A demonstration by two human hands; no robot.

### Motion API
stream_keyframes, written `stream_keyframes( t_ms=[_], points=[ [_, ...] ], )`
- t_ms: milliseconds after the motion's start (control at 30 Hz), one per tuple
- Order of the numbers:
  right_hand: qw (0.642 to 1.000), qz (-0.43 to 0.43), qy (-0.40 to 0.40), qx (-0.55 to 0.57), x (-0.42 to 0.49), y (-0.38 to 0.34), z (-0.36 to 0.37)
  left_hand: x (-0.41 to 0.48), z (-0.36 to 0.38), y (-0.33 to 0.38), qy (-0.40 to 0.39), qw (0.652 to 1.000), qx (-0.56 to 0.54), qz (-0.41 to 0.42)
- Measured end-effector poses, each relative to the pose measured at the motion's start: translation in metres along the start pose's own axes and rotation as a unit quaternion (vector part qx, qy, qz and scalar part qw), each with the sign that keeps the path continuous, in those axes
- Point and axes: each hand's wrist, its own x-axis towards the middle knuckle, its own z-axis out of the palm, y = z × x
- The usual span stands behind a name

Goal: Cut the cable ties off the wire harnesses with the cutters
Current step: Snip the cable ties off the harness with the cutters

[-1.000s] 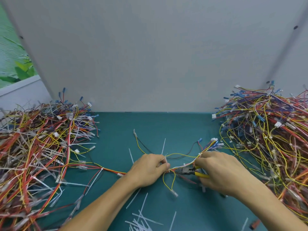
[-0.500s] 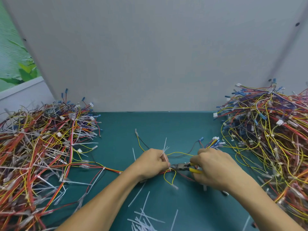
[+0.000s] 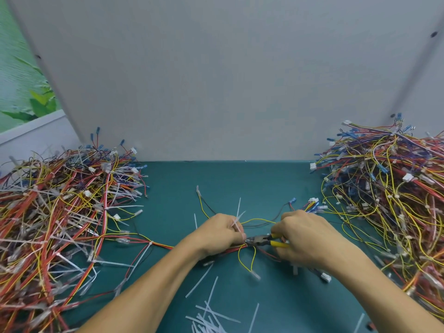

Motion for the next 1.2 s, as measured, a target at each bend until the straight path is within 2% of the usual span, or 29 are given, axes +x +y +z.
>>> stream_keyframes(
  t_ms=[467, 700, 933, 1000, 1067, 1133, 1200],
  points=[
    [0.997, -0.046, -0.016, -0.053, 0.003, 0.002, -0.003, -0.003, 0.002, 0.002, -0.001, 0.999, -0.037, -0.006],
    [0.996, -0.048, -0.023, -0.066, 0.003, 0.002, 0.002, -0.004, 0.004, 0.005, 0.022, 1.0, 0.003, -0.001],
    [0.996, -0.029, -0.016, -0.077, 0.003, -0.001, 0.007, -0.003, 0.011, 0.008, 0.078, 0.993, 0.083, -0.006],
    [0.997, -0.02, -0.019, -0.074, 0.002, -0.002, 0.006, -0.003, 0.009, 0.011, 0.098, 0.995, 0.033, -0.001],
    [0.998, -0.006, -0.023, -0.063, 0.001, -0.003, 0.003, -0.009, 0.003, 0.016, 0.125, 0.985, -0.118, -0.012],
    [0.999, 0.01, -0.021, -0.036, -0.001, -0.002, -0.001, -0.019, -0.012, 0.022, 0.138, 0.946, -0.294, -0.023],
    [1.0, 0.024, -0.01, -0.01, -0.004, -0.001, -0.007, -0.033, -0.032, 0.024, 0.14, 0.903, -0.407, -0.013]
  ],
)
